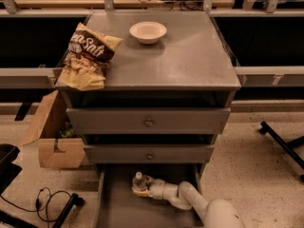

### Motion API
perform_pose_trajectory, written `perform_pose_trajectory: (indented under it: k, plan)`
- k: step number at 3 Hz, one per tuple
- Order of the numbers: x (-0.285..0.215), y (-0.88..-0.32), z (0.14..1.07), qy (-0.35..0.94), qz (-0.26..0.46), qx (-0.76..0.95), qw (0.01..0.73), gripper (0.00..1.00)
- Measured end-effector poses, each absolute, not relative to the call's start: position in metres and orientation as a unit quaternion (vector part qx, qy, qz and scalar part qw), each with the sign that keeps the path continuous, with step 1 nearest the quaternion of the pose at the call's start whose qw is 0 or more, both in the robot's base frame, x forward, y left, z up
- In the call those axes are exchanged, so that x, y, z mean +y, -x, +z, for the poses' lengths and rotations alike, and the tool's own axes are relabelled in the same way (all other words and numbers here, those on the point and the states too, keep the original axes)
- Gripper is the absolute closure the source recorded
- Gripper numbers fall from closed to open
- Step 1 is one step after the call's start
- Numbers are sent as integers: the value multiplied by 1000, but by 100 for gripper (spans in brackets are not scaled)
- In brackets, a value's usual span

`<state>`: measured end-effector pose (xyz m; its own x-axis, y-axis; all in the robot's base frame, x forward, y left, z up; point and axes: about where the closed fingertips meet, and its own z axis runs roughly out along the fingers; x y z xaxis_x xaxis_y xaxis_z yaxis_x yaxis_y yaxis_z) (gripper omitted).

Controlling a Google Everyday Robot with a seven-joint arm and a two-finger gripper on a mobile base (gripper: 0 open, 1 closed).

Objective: Place blue plastic bottle into bottom drawer

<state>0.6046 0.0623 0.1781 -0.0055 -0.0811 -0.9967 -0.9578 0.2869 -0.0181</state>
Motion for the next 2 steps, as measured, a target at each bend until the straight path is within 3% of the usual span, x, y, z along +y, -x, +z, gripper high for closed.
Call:
perform_pose_trajectory:
  k: [2]
  plan:
    - [62,-606,177,443,398,586,549,58]
